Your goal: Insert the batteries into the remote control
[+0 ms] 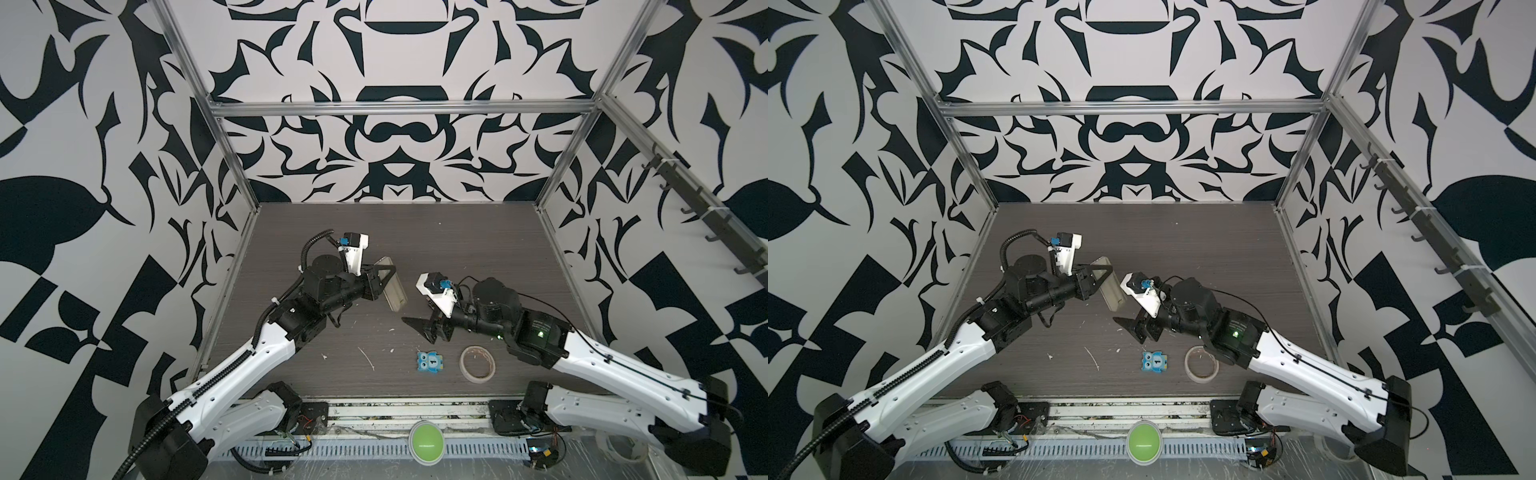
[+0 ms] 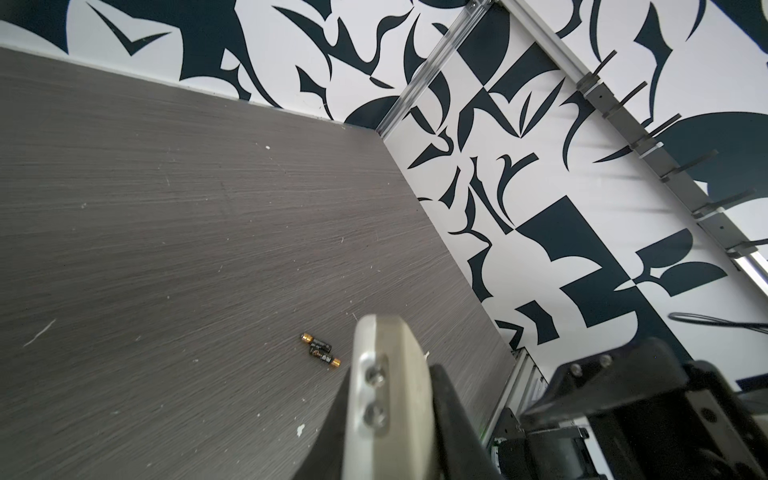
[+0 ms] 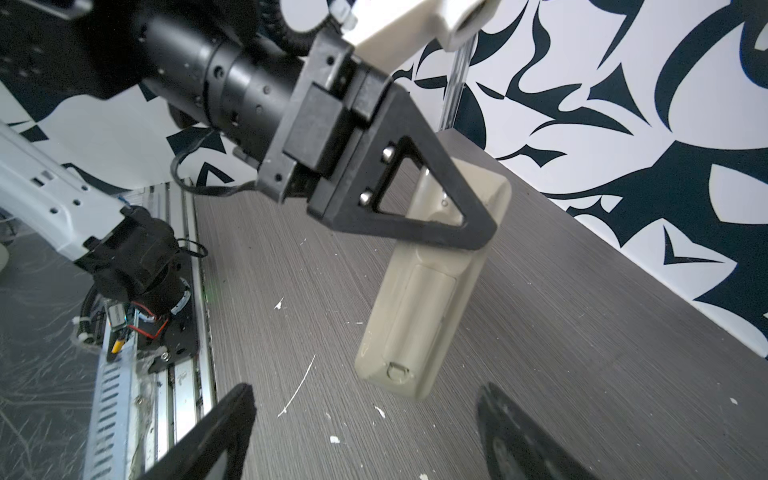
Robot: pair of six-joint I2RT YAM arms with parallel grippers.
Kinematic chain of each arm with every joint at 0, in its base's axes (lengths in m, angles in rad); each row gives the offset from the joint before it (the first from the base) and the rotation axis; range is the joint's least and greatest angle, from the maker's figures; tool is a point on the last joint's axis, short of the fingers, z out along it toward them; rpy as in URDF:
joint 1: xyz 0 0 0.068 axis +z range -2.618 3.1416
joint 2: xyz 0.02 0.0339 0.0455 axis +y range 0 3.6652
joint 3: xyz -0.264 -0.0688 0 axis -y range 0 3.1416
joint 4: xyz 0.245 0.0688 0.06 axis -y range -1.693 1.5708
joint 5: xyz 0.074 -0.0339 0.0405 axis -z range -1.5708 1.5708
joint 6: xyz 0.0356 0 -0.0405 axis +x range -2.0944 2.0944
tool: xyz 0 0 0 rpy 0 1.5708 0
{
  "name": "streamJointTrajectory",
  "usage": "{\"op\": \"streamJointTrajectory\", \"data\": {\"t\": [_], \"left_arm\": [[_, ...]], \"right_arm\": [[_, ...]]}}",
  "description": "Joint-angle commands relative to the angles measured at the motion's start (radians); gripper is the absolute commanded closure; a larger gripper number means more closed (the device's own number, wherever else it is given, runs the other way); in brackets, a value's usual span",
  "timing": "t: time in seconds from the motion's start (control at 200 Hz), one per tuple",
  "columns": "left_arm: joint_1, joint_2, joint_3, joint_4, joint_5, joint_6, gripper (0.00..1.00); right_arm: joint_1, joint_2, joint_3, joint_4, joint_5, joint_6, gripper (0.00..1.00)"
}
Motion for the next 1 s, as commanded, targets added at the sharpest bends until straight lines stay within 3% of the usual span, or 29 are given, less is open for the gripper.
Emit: {"op": "streamJointTrajectory", "data": {"t": [0.0,0.295,0.995], "left_arm": [[0.035,-0.030,0.025,-0.014,0.125,-0.006,1.00],[0.059,-0.035,0.007,-0.001,0.323,-0.045,1.00],[0.079,-0.059,-0.095,0.097,0.496,-0.251,1.00]], "right_arm": [[0.004,-0.049,0.024,-0.053,-0.040,-0.095,0.13],[0.005,-0.040,0.058,-0.103,-0.037,-0.193,0.18],[0.048,0.044,0.181,-0.172,-0.057,-0.338,0.26]]}}
